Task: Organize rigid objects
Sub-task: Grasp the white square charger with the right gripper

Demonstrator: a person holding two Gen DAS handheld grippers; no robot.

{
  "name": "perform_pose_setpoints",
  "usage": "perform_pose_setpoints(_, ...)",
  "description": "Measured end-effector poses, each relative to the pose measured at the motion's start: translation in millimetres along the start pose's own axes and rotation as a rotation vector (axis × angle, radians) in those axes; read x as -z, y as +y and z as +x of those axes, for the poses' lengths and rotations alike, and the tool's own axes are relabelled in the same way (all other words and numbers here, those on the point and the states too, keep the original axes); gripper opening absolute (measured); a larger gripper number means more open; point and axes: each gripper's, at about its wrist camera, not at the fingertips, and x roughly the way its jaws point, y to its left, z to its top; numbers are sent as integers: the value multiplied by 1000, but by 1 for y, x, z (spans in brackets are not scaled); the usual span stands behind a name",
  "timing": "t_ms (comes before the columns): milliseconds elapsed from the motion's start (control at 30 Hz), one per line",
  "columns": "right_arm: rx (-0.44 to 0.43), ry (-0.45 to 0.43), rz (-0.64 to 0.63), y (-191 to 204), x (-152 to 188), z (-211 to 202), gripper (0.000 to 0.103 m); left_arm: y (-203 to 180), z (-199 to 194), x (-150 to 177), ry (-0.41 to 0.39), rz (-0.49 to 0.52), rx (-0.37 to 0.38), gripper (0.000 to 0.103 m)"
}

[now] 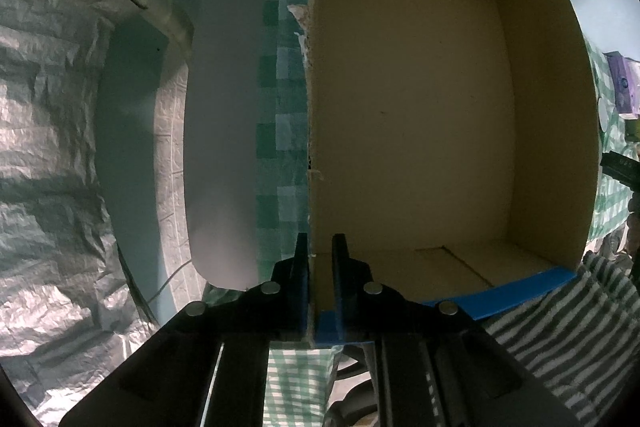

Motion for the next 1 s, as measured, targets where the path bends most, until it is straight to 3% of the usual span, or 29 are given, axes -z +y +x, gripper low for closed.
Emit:
perform_pose_setpoints(433, 50, -20, -58, 22, 3, 7, 59, -2, -1, 1, 1, 1, -10, 7)
perform_pose_setpoints(1000, 73, -113, -168, 36, 13, -40, 59, -3, -5, 0, -6, 14, -15, 7)
